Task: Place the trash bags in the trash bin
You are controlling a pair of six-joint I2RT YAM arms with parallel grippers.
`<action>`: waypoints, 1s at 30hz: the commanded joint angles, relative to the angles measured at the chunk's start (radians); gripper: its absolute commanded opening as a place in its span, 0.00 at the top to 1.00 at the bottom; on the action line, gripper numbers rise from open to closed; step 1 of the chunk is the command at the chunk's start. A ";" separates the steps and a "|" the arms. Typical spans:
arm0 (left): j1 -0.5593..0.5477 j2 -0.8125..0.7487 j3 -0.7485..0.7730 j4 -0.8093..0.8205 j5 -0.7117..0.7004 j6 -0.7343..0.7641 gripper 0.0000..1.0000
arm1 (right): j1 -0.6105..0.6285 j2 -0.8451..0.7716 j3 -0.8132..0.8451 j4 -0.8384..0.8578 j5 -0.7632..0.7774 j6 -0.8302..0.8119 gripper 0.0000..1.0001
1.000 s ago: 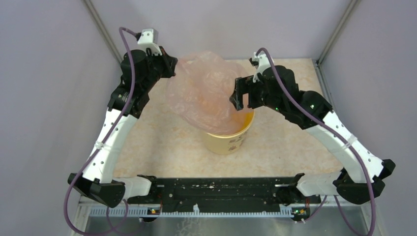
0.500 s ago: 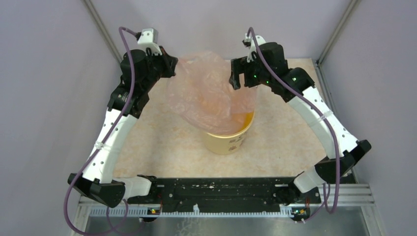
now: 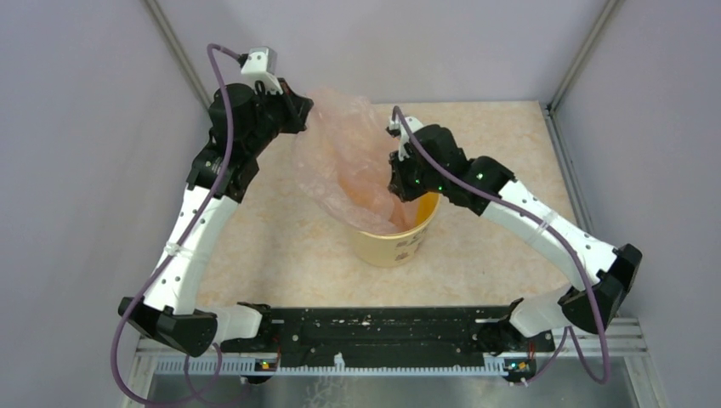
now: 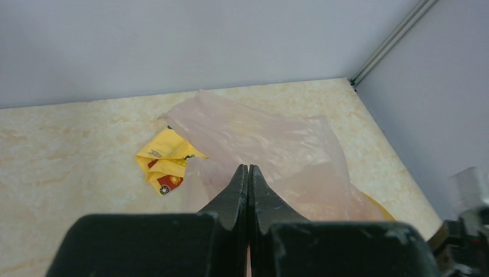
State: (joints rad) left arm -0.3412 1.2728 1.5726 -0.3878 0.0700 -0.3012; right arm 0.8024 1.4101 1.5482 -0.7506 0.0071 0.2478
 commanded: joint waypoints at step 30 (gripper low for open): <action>-0.020 0.021 0.005 0.097 0.135 -0.096 1.00 | 0.201 0.100 0.310 0.029 0.332 -0.009 0.41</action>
State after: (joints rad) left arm -0.3531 1.2858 1.5723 -0.3485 0.1940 -0.3843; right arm 0.9749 1.3975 1.7756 -0.7136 0.2886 0.2836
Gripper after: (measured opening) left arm 0.005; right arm 0.610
